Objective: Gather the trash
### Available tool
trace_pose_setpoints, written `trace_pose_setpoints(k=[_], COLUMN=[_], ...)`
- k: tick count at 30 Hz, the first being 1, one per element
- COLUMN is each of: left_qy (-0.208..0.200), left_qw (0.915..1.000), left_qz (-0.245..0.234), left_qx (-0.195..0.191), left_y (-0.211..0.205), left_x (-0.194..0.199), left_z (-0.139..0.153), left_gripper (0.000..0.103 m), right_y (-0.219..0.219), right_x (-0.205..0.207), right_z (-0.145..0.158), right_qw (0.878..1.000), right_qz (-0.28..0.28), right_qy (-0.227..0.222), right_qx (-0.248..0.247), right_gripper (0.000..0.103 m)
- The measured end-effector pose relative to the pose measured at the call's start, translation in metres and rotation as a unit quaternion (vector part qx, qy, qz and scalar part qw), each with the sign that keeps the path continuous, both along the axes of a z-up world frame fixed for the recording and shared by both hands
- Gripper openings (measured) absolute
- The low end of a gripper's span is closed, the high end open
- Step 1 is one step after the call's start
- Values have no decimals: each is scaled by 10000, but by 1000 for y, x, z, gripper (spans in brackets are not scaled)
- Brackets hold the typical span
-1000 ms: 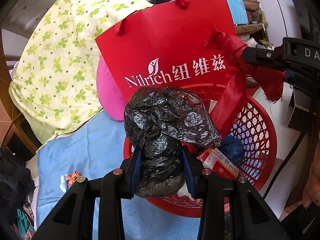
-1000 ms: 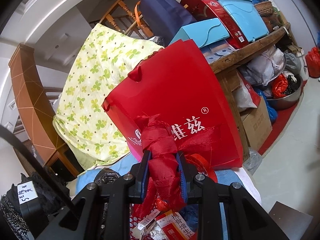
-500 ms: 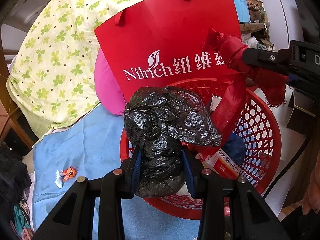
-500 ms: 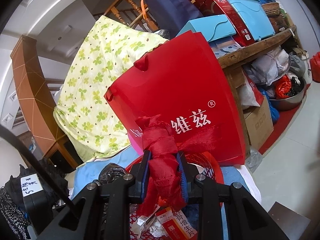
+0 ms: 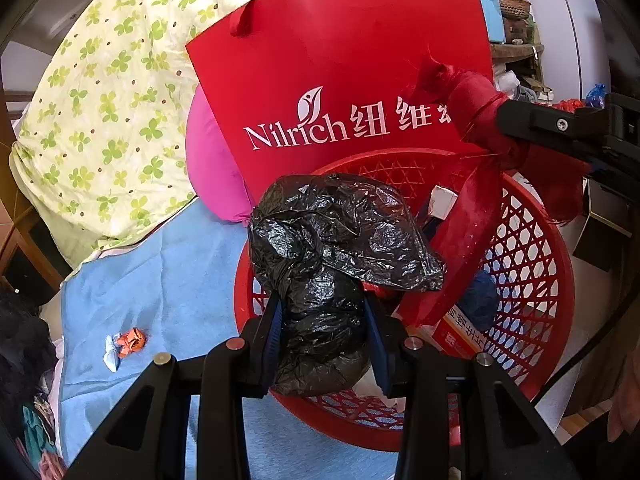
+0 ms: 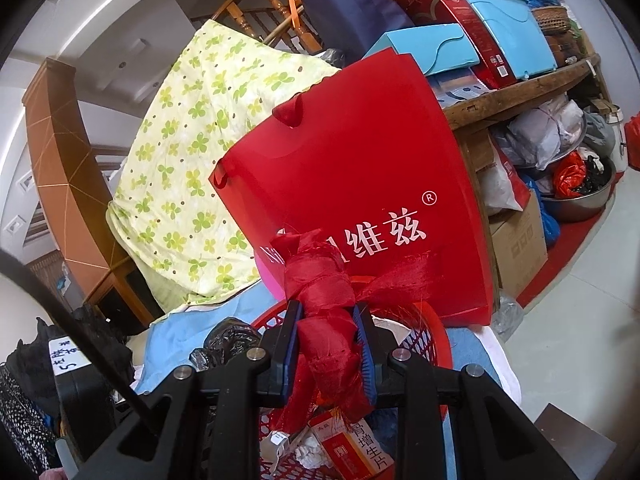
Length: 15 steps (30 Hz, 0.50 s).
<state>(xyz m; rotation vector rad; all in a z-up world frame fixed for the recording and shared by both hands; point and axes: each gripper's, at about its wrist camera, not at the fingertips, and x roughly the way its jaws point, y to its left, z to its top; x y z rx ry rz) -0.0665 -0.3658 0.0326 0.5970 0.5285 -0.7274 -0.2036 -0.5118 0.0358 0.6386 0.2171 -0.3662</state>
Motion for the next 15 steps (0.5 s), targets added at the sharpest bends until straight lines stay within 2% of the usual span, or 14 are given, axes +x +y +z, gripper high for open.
trace_pose_setpoints(k=[15], left_qy=[143], left_qw=[9998], left_qz=[100], left_qx=[44], left_y=[-8], left_x=[9], left_z=[-13], left_gripper=[42], right_y=[1], right_x=[8], right_z=[-4], right_qw=[9996], right_qz=[184], right_qy=[193], right_qx=[69], right_gripper=[29])
